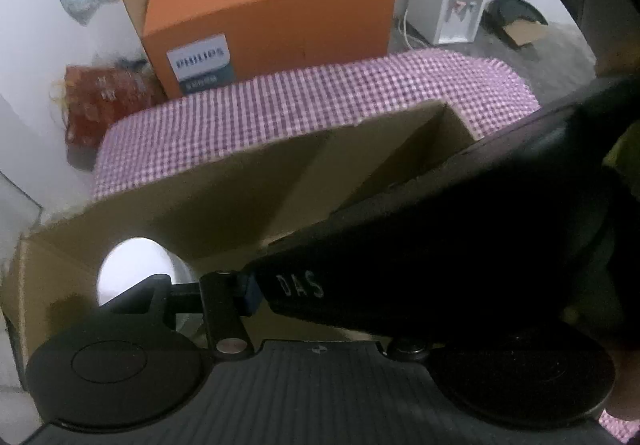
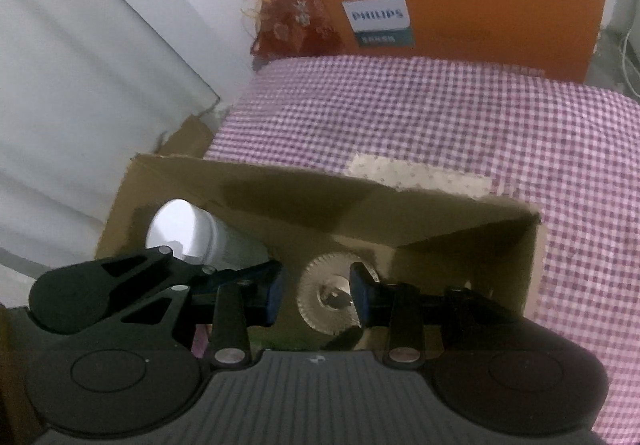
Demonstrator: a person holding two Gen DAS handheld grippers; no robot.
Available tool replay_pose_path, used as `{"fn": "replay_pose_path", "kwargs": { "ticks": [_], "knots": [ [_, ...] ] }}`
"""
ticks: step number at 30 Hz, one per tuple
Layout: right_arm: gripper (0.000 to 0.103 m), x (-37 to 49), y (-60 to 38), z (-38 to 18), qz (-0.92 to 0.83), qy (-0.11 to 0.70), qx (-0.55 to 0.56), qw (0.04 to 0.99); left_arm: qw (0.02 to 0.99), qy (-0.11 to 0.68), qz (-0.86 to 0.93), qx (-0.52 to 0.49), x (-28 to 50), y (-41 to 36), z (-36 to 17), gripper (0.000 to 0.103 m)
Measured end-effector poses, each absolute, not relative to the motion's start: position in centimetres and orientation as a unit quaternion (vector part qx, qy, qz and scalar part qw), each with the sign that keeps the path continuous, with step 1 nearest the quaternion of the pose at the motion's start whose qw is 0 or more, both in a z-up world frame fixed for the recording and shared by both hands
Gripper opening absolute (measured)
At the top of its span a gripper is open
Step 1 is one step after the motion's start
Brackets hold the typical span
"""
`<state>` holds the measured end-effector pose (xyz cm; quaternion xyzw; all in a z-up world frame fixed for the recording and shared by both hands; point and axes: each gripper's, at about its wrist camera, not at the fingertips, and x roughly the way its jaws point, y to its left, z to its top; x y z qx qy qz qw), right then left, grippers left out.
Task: Organize rigid objects
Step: 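Lower the jar into the box and open the right gripper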
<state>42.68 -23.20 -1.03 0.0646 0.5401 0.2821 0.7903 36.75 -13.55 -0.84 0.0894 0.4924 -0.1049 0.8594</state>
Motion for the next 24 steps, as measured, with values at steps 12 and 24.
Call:
{"fn": "replay_pose_path", "kwargs": {
  "ticks": [12,24],
  "knots": [
    [0.038,34.0,-29.7,5.3,0.303,0.427,0.152,0.838,0.883,0.446,-0.143,0.033,29.5,-9.8,5.3,0.053],
    [0.042,20.1,-30.3,3.8,0.353,0.397,0.207,0.821,0.915,0.388,-0.110,-0.015,17.4,-3.2,5.0,0.056]
  ]
}}
